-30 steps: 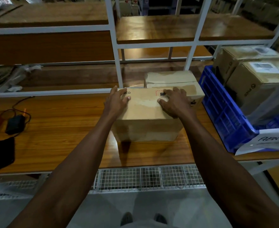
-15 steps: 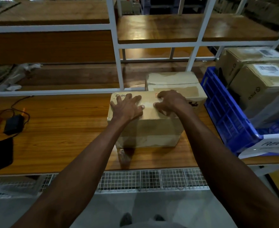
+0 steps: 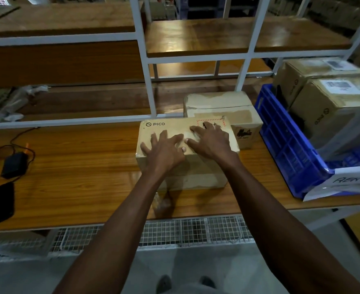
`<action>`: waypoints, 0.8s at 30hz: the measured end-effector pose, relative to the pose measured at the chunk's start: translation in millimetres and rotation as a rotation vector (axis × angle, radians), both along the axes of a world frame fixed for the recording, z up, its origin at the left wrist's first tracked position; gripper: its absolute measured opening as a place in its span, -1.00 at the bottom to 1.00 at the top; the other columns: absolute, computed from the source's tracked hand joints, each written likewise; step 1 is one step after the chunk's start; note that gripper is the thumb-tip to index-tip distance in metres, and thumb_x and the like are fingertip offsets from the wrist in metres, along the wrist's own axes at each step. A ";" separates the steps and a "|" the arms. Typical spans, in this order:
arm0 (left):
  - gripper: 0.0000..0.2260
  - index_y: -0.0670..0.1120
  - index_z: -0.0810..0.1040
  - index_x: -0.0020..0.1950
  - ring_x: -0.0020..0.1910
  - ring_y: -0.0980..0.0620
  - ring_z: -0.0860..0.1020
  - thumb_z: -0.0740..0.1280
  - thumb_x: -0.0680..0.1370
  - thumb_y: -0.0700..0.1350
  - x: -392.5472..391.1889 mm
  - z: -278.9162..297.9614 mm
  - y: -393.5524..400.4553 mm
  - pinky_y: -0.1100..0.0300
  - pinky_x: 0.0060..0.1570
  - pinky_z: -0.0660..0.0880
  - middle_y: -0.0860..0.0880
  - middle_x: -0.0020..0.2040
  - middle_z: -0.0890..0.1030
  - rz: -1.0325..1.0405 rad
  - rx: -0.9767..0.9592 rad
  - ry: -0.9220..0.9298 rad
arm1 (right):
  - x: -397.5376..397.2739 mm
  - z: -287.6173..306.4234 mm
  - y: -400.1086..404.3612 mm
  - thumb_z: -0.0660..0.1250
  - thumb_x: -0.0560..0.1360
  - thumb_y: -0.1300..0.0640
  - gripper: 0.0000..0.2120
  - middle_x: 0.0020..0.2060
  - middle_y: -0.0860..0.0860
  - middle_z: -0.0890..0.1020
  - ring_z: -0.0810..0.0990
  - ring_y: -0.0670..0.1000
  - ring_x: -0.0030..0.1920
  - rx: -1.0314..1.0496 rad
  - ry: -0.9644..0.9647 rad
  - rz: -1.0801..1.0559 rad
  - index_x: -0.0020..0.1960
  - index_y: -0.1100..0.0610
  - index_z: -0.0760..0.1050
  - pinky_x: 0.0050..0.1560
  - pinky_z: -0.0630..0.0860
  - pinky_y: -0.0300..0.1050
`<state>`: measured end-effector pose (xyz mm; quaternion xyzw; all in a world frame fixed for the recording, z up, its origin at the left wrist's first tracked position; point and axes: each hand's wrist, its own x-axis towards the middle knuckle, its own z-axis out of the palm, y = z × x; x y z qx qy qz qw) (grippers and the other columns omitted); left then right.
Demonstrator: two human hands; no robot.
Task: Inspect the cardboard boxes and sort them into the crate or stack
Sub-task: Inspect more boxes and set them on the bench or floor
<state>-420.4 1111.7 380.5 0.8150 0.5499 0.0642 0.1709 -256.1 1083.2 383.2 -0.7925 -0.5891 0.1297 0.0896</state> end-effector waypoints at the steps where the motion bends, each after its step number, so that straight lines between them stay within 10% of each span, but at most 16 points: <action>1: -0.55 0.29 0.32 0.54 0.63 -0.22 0.01 0.26 0.65 0.19 -0.5 0.3 0.7 -0.42 0.50 -0.08 -0.06 0.64 0.16 0.003 -0.007 -0.001 | -0.8 2.4 -3.3 0.22 0.60 -0.34 -0.40 0.64 0.07 0.23 0.20 0.26 0.59 0.008 0.016 -0.002 0.59 -0.20 0.30 0.50 0.20 0.25; 11: -0.62 0.24 0.47 0.46 0.60 -0.08 0.13 0.29 0.63 0.16 -13.0 -13.5 -17.7 -0.26 0.50 -0.03 -0.01 0.59 0.30 0.020 0.138 -0.150 | -6.1 -19.4 -45.3 0.22 0.63 -0.30 -0.46 0.65 0.00 0.22 0.08 0.15 0.66 0.152 0.166 -0.020 0.57 -0.20 0.36 0.60 0.02 0.21; 19: -0.64 0.21 0.49 0.47 0.62 -0.02 0.17 0.30 0.65 0.09 -36.6 -41.4 -16.4 -0.11 0.52 -0.08 0.04 0.58 0.37 -0.043 0.208 -0.319 | 8.2 -19.7 -60.1 0.43 0.55 -0.18 -0.56 0.43 -0.01 0.53 0.43 0.04 0.45 0.369 0.267 -0.050 0.36 -0.03 0.58 0.46 0.34 0.15; 24: -0.60 0.15 0.44 0.52 0.59 -0.05 0.24 0.30 0.67 0.04 -43.4 -54.2 -19.0 -0.07 0.51 0.03 0.01 0.56 0.39 -0.100 0.345 -0.302 | 18.3 -51.6 -88.9 0.36 0.60 -0.22 -0.62 0.56 -0.07 0.36 0.12 0.14 0.63 0.497 0.224 -0.111 0.39 -0.22 0.49 0.51 0.09 0.31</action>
